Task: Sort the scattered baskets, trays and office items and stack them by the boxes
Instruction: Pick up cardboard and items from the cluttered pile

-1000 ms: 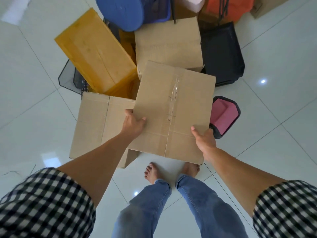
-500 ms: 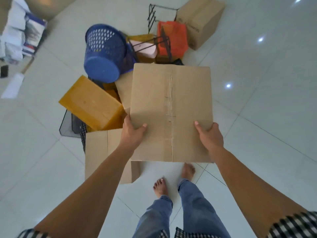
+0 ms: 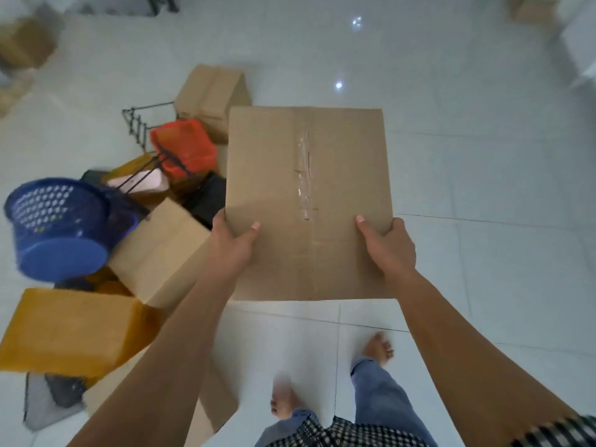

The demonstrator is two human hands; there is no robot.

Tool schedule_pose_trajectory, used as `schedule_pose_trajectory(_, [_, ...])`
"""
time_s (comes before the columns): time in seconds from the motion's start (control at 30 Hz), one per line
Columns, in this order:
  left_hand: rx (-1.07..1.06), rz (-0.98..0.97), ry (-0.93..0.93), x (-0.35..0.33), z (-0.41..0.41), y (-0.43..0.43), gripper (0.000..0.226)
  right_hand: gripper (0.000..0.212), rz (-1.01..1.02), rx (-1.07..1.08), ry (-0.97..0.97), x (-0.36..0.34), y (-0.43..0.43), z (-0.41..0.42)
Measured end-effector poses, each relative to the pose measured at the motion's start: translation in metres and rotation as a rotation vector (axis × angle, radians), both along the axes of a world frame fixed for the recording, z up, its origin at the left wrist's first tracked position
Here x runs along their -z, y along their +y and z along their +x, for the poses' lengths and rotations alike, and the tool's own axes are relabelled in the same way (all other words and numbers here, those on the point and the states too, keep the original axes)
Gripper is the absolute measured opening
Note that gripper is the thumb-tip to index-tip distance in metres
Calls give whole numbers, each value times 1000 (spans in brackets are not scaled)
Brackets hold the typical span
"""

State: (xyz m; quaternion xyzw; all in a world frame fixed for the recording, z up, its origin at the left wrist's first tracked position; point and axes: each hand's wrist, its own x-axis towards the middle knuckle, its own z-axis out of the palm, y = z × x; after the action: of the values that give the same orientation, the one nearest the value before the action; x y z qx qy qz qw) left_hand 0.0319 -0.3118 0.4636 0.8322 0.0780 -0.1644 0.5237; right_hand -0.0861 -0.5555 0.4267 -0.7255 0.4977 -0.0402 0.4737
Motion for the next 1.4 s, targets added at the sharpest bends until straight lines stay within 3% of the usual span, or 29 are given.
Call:
schedule_pose_trajectory(0.47, [481, -124, -10, -18, -44, -380, 54, 64, -79, 424, 0, -34, -314, -137])
schedule_pose_trajectory(0.83, [812, -157, -2, -36, -82, -590, 59, 69, -120, 756, 8, -44, -450, -217])
schedule_pose_trajectory(1.07, [948, -147, 65, -22, -55, -697, 59, 68, -133, 863, 84, -34, -528, -202])
schedule_pose_trajectory(1.4, [1092, -111, 76, -32, 55, -854, 55, 64, -79, 980, 61, -32, -643, -101])
